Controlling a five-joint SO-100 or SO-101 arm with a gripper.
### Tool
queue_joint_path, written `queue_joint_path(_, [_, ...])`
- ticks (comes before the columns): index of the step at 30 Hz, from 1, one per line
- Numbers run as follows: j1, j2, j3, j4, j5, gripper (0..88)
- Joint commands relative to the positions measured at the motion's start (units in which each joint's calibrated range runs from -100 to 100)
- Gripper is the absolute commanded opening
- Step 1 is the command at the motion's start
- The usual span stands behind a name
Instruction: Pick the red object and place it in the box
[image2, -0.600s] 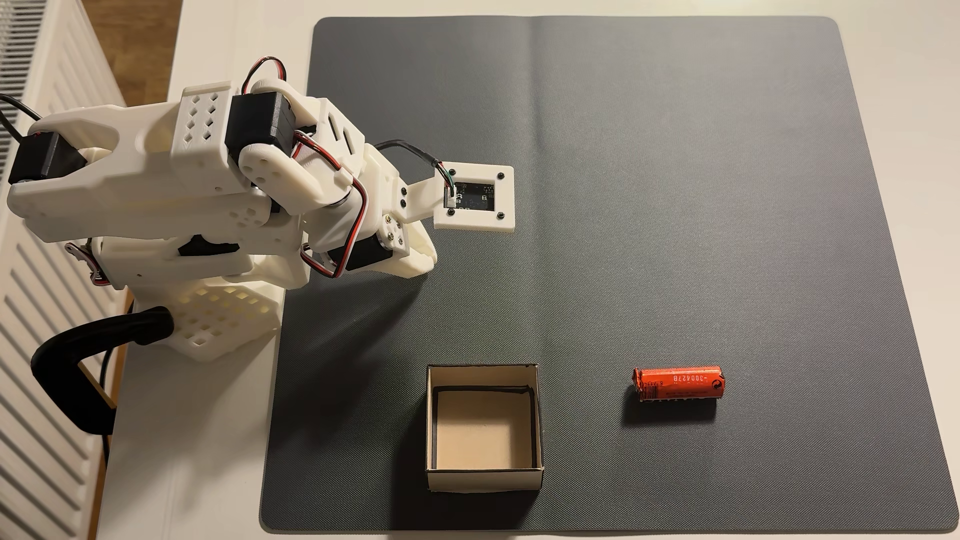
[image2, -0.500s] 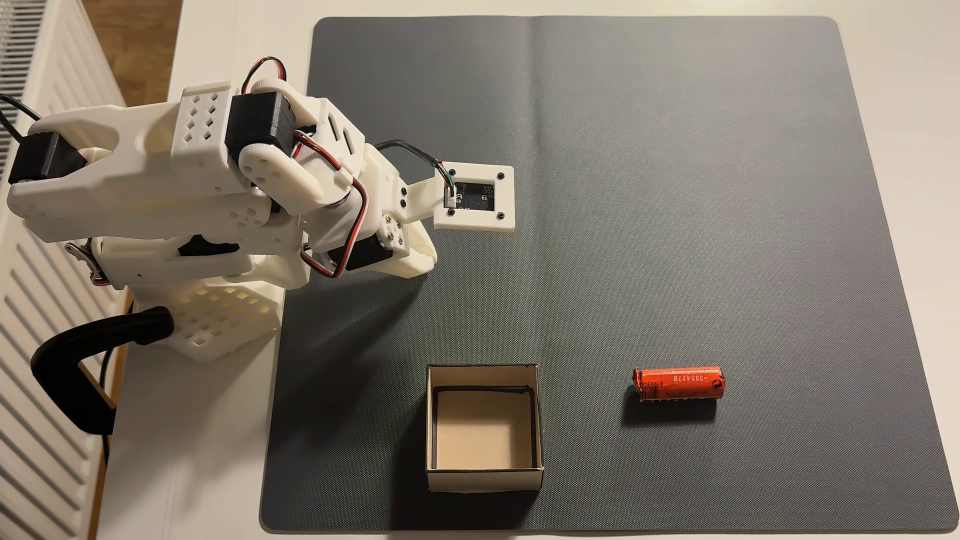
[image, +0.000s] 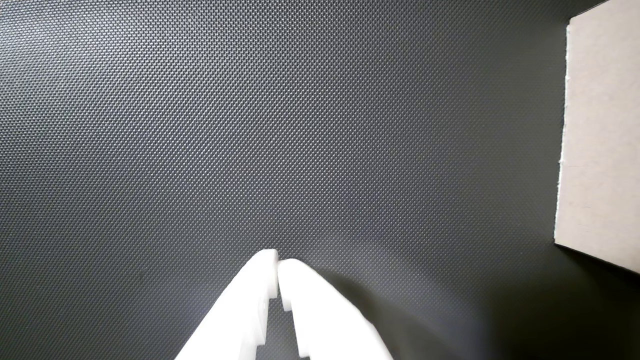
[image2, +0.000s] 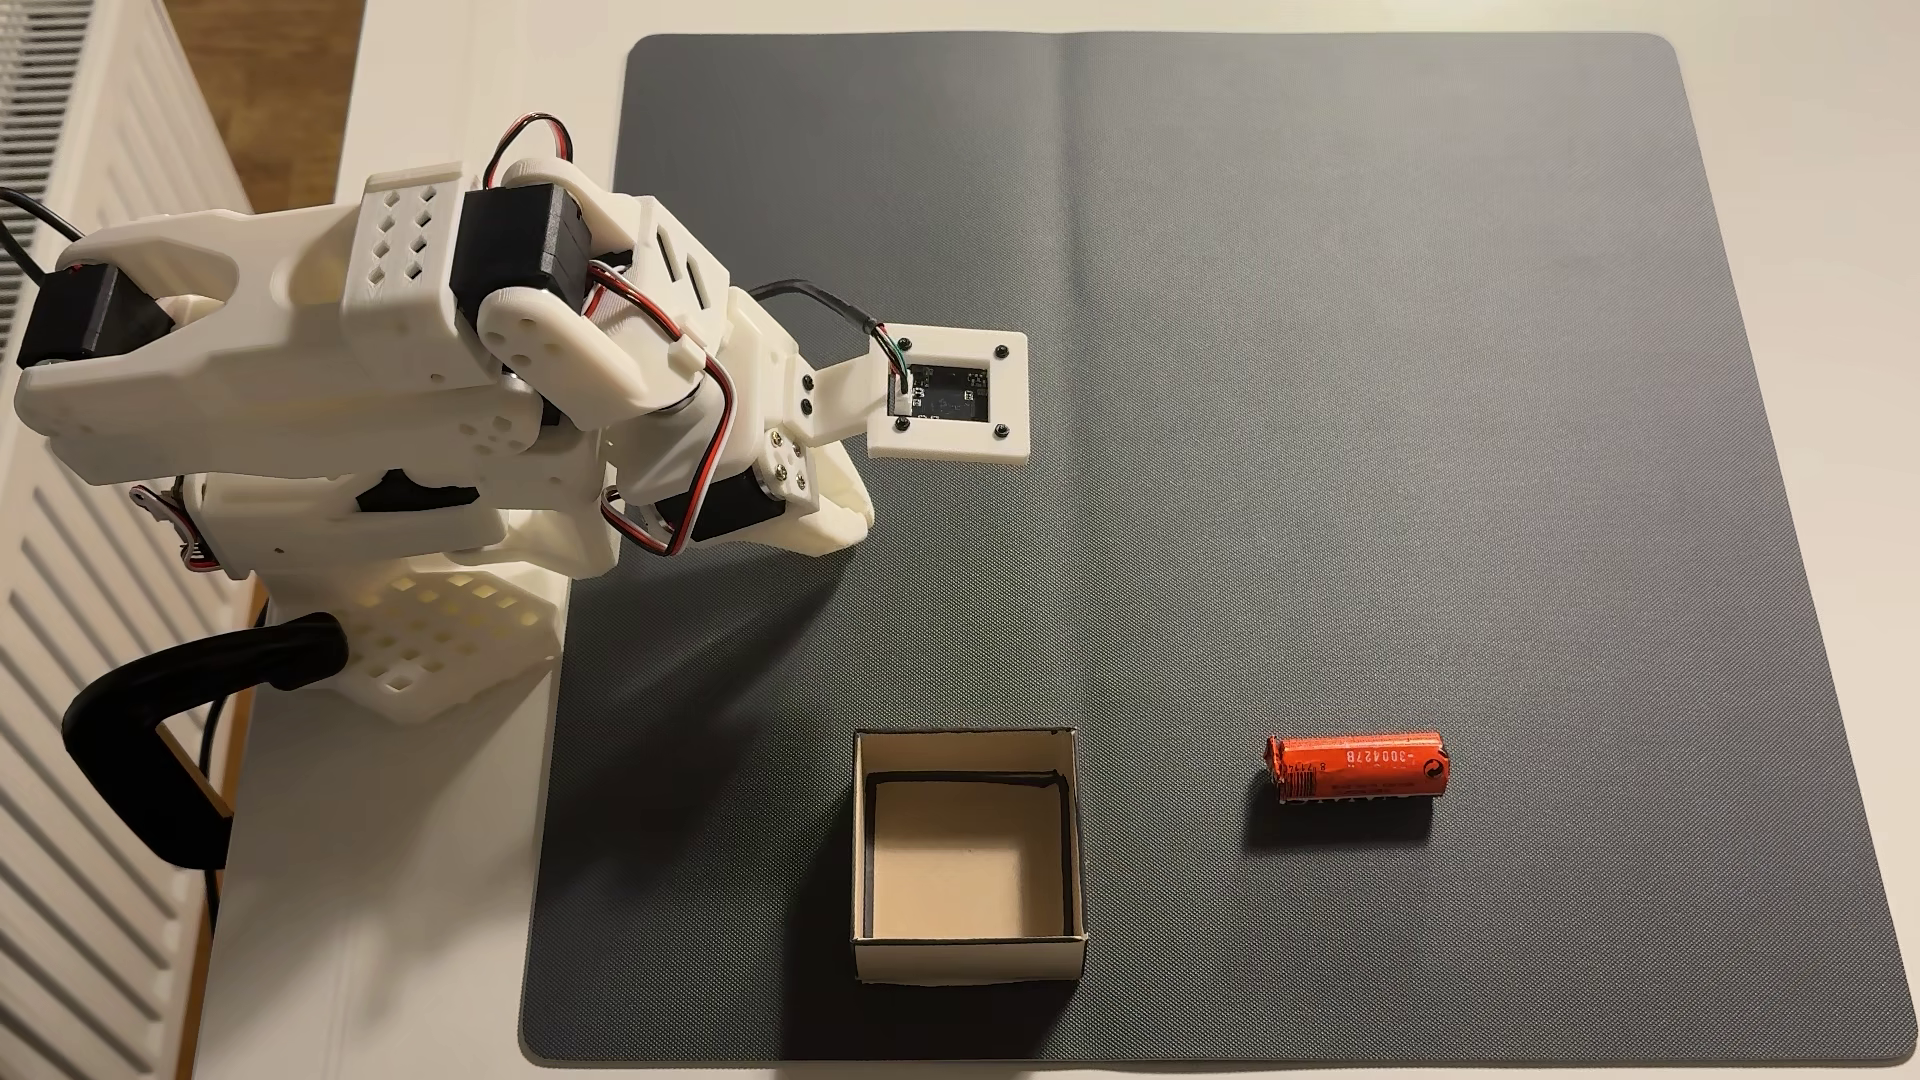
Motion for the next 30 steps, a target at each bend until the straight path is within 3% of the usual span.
queue_joint_path(1, [0.15,0.23,0.73,0.91,0.22,0.7])
queue_joint_path(21, [0.22,0.15,0.37,1.09,-0.14,0.7])
queue_joint_path(30, [0.59,0.91,-14.78,8.17,-0.77,0.7])
